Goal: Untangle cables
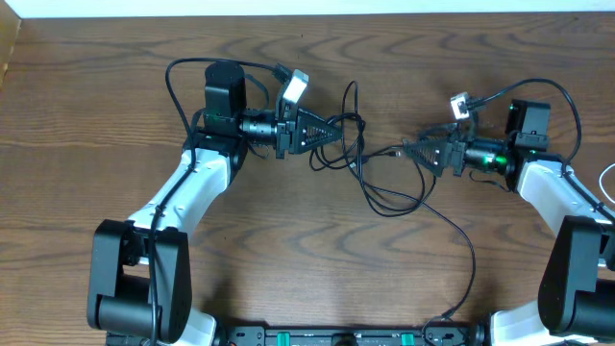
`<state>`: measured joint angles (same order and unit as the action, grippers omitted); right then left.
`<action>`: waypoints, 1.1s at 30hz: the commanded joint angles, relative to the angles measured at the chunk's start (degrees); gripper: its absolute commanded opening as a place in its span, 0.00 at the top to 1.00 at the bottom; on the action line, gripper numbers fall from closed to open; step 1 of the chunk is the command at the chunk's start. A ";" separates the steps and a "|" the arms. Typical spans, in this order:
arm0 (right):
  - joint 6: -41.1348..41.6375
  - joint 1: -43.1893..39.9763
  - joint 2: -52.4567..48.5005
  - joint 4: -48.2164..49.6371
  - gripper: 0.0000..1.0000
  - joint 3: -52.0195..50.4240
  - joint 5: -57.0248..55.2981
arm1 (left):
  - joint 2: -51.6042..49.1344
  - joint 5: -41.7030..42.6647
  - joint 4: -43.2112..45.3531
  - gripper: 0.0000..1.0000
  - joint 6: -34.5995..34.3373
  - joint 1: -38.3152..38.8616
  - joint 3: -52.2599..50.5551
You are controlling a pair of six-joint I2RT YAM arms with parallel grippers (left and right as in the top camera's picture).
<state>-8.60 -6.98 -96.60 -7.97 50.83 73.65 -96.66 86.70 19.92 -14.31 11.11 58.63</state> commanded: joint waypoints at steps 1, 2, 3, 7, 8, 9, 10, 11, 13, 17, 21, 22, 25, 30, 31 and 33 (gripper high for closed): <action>-6.34 1.97 0.17 -0.17 0.12 0.07 9.38 | 0.46 0.70 0.28 0.92 -0.31 0.39 0.83; -6.49 2.95 0.17 -0.17 0.14 0.07 8.96 | 0.46 0.70 0.28 0.92 -1.44 0.50 0.83; -6.51 4.39 0.17 -0.07 0.16 0.07 8.28 | 0.46 0.70 0.31 0.92 -3.58 0.57 0.83; -6.47 8.96 0.17 1.66 0.32 0.07 1.77 | 0.48 0.68 0.35 0.92 -11.41 0.87 0.83; -6.43 9.79 0.17 2.12 0.32 0.07 0.66 | 0.48 0.70 0.33 0.92 -12.39 0.87 0.83; -6.21 11.32 0.17 3.06 0.32 0.07 -0.46 | 0.48 0.68 0.35 0.92 -13.57 0.87 0.83; -6.19 12.50 0.17 3.80 0.32 0.07 -0.96 | 0.48 0.68 0.35 0.92 -14.05 0.87 0.83; -5.75 13.79 0.17 4.76 0.34 0.07 -2.12 | 0.48 0.68 0.35 0.92 -14.34 0.87 0.83; -2.12 15.89 0.17 6.43 0.35 0.07 -8.00 | 0.48 0.68 0.35 0.92 -14.56 0.87 0.83; 4.98 20.63 0.17 10.45 0.33 0.07 -20.04 | 0.48 0.70 0.33 0.92 -14.56 1.25 0.83; 6.88 23.04 0.17 13.33 0.99 0.07 -20.28 | 0.48 0.68 0.63 0.92 -14.51 1.97 0.83; 7.52 23.06 0.17 12.85 0.99 0.07 -20.44 | 0.48 0.68 0.83 0.92 -14.51 1.95 0.83; 8.55 22.93 0.17 5.92 0.99 0.07 -21.77 | 0.48 -1.01 2.34 0.92 -14.51 1.18 0.83; 7.67 21.97 0.17 -9.57 0.99 0.07 -28.59 | 0.48 -14.84 2.21 0.92 -14.53 -2.73 0.83; 6.97 21.14 0.17 -14.45 0.99 0.07 -30.38 | 0.48 -21.88 0.85 0.92 -14.64 -4.68 0.83; 6.16 20.00 0.55 -16.87 0.99 0.07 -29.24 | 0.48 -29.94 -2.93 0.92 -15.98 -6.64 0.83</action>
<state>-1.13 15.16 -95.11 -20.12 53.63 51.70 -97.36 73.63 18.26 -29.32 10.17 57.43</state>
